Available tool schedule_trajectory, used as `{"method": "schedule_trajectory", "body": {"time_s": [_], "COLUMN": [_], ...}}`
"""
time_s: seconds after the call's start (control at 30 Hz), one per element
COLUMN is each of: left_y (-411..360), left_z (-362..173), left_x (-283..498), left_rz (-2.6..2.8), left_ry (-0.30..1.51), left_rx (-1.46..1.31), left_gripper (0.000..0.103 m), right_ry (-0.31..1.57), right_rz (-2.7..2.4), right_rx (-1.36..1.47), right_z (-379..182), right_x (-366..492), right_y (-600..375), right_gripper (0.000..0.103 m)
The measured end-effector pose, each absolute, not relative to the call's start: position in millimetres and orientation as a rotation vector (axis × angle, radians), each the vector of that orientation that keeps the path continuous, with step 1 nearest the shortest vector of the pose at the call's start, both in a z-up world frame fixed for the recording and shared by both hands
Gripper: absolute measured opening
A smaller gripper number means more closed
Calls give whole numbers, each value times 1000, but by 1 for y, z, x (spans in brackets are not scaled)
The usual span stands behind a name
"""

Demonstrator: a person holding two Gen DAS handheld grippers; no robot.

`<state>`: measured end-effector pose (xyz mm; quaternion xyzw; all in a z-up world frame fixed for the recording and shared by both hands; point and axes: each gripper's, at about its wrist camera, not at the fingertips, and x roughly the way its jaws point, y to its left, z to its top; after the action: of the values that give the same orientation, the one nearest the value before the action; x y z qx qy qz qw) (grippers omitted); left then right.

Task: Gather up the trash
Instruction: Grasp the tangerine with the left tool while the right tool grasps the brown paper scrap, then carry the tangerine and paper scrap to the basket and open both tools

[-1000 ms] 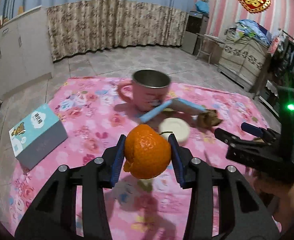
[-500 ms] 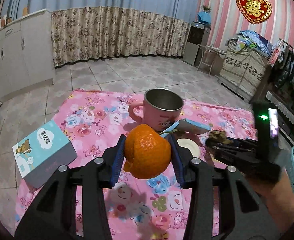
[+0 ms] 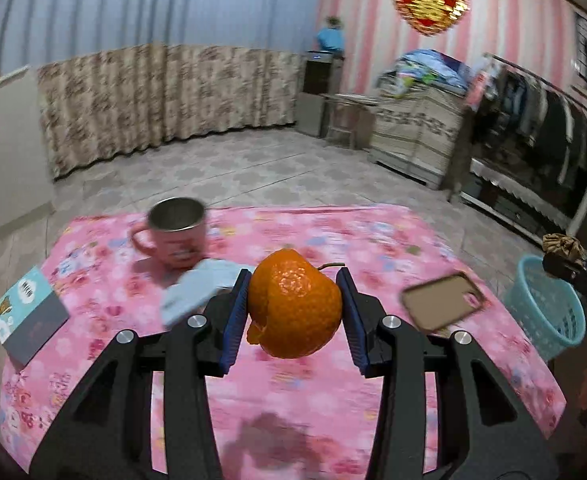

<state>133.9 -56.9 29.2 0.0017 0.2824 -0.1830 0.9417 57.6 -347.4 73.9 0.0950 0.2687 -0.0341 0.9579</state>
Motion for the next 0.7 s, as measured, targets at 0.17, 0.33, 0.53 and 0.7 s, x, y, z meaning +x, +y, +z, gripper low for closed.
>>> {"method": "schedule_trajectory", "body": {"time_s": [0.17,0.33,0.53,0.7], "left_y": [-96,-151,-240,-310], "left_z": [43,50,55,47], "left_x": [117,113,108,95], "left_rz": [-434,-493,-612,-721], "left_ry": [546,541,553,575], "left_rx": [-10,37,34,53], "left_gripper": [42,42,42,42], "right_ry": [503,491,483,471], "right_rz": [-136,-187,-340,-432], "right_rx": [223,246,231,356], "right_z": [82,80,80,67], "right_x": [50,44,20,-14], "right_y": [-387,-417,-471,-538], "right_gripper": [44,44,45,45]}}
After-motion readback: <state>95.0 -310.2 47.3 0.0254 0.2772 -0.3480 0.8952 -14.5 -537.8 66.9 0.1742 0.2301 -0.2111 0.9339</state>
